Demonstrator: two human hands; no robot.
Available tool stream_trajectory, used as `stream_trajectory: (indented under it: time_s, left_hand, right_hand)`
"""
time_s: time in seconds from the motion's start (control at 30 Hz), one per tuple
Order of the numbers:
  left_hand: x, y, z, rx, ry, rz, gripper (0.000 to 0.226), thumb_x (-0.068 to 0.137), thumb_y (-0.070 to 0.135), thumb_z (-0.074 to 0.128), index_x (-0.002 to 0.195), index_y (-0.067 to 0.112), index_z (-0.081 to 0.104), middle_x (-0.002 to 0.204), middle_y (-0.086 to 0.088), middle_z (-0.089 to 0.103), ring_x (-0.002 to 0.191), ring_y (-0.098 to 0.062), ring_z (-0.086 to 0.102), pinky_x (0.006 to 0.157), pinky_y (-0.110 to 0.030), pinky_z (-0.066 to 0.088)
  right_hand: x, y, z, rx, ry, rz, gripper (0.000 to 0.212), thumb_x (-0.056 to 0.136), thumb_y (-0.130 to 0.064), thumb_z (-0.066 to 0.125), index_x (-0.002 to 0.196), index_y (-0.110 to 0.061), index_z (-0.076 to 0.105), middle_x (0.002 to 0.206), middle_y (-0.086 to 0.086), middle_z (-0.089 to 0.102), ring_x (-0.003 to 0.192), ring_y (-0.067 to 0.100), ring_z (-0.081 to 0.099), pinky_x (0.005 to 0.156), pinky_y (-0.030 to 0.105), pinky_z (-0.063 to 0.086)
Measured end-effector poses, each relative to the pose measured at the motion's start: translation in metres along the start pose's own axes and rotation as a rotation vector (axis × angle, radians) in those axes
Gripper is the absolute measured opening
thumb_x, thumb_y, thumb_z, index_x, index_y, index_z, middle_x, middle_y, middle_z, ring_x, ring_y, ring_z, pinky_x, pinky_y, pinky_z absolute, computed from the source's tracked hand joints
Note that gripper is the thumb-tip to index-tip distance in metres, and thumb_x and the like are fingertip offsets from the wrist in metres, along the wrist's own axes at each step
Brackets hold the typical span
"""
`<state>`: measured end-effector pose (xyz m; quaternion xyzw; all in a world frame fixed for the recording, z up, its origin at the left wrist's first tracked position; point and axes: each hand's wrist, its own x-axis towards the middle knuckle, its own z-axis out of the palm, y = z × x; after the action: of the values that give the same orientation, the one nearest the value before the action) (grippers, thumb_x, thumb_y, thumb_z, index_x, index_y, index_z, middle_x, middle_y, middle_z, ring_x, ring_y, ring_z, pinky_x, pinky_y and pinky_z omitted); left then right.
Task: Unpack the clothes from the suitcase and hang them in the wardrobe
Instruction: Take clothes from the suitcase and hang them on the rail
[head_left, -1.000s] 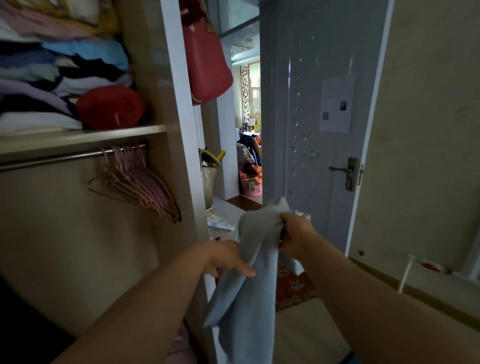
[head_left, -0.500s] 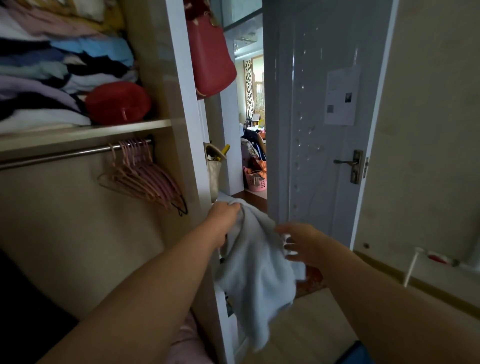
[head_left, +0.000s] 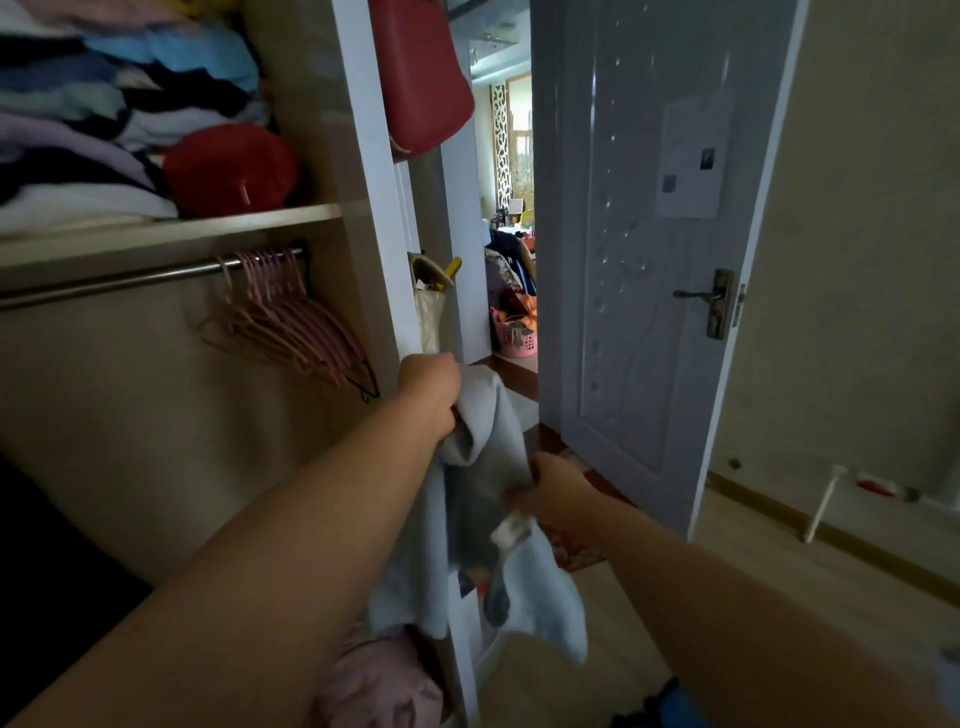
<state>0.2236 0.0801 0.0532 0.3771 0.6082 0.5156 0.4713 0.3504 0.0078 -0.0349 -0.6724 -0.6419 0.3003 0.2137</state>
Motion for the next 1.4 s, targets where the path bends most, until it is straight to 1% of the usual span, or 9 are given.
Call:
stream_trajectory:
  time_s: [0.13,0.27,0.4,0.57,0.7,0.8,0.93,1.2,1.4]
  left_hand:
    - [0.006,0.008,-0.022,0.116,0.042,0.099,0.038,0.097,0.013,0.043,0.132,0.000,0.048,0.132,-0.018,0.055,0.107,-0.029,0.059,0.089,-0.039,0.050]
    - [0.013,-0.004,-0.049,0.302,0.026,0.068,0.043,0.091,0.009,0.051,0.132,0.001,0.048,0.130,-0.019,0.056,0.109,-0.031,0.060,0.091,-0.043,0.053]
    - [-0.011,-0.021,-0.059,0.627,-0.337,0.011,0.037,0.084,0.007,0.066,0.118,0.017,0.056,0.121,-0.007,0.055,0.111,-0.026,0.054,0.090,-0.041,0.052]
    - [-0.027,-0.040,-0.053,0.752,-0.648,0.028,0.085,0.073,0.012,0.079,0.144,0.028,0.036,0.150,-0.002,0.034,0.136,-0.024,0.035,0.110,-0.038,0.034]
    - [-0.023,-0.048,-0.037,0.678,-0.549,0.245,0.037,0.085,0.011,0.065,0.121,0.015,0.060,0.115,-0.004,0.061,0.108,-0.021,0.057,0.098,-0.034,0.047]
    - [-0.022,-0.041,-0.026,0.681,-0.431,0.345,0.017,0.092,0.019,0.054,0.105,0.011,0.061,0.107,-0.011,0.061,0.103,-0.027,0.057,0.093,-0.039,0.048]
    - [-0.025,-0.021,-0.013,0.607,-0.290,0.405,0.012,0.094,0.014,0.048,0.101,0.010,0.058,0.092,-0.007,0.056,0.087,-0.022,0.053,0.075,-0.032,0.042]
    - [-0.024,-0.002,-0.026,0.707,-0.102,0.471,0.018,0.091,0.021,0.055,0.099,0.007,0.062,0.100,-0.012,0.061,0.098,-0.030,0.058,0.077,-0.031,0.042]
    - [-0.017,-0.009,-0.069,0.829,-0.037,0.404,0.022,0.088,0.031,0.061,0.078,0.013,0.055,0.092,-0.009,0.060,0.090,-0.026,0.059,0.075,-0.030,0.042]
  right_hand:
    - [0.005,-0.006,-0.002,0.152,0.055,0.017,0.025,0.093,-0.017,0.049,0.108,-0.001,0.061,0.099,0.015,0.063,0.085,0.024,0.061,0.079,0.031,0.050]
    - [0.008,-0.025,-0.023,0.454,0.061,0.080,0.019,0.095,-0.009,0.042,0.084,-0.008,0.058,0.074,0.007,0.052,0.064,0.017,0.051,0.063,0.030,0.046]
    - [0.005,-0.042,-0.035,0.481,0.062,0.049,0.023,0.099,-0.023,0.043,0.103,-0.009,0.061,0.075,0.002,0.052,0.066,0.012,0.050,0.057,0.023,0.041]
    - [0.008,-0.046,-0.028,0.429,-0.026,-0.016,0.035,0.095,-0.035,0.052,0.114,-0.009,0.064,0.098,0.005,0.063,0.079,0.012,0.057,0.063,0.022,0.045]
    - [0.007,-0.040,-0.031,0.444,-0.045,-0.108,0.034,0.084,-0.042,0.066,0.104,-0.015,0.069,0.108,0.004,0.065,0.098,0.016,0.060,0.081,0.027,0.049]
    - [0.006,-0.029,-0.045,0.345,-0.053,-0.100,0.044,0.071,-0.030,0.080,0.109,-0.017,0.061,0.101,0.001,0.062,0.096,0.017,0.059,0.077,0.026,0.048]
    - [0.004,-0.003,-0.052,-0.108,0.104,-0.025,0.020,0.081,-0.018,0.064,0.099,-0.018,0.059,0.089,-0.001,0.058,0.092,0.021,0.060,0.070,0.026,0.047]
    - [-0.011,0.005,-0.053,-0.452,0.247,0.161,0.028,0.083,-0.023,0.054,0.109,-0.022,0.062,0.108,0.003,0.063,0.101,0.024,0.060,0.075,0.032,0.045]
    - [-0.003,-0.020,-0.043,-0.184,0.127,-0.032,0.027,0.090,-0.014,0.046,0.113,-0.008,0.059,0.106,0.010,0.061,0.103,0.027,0.059,0.089,0.035,0.049]
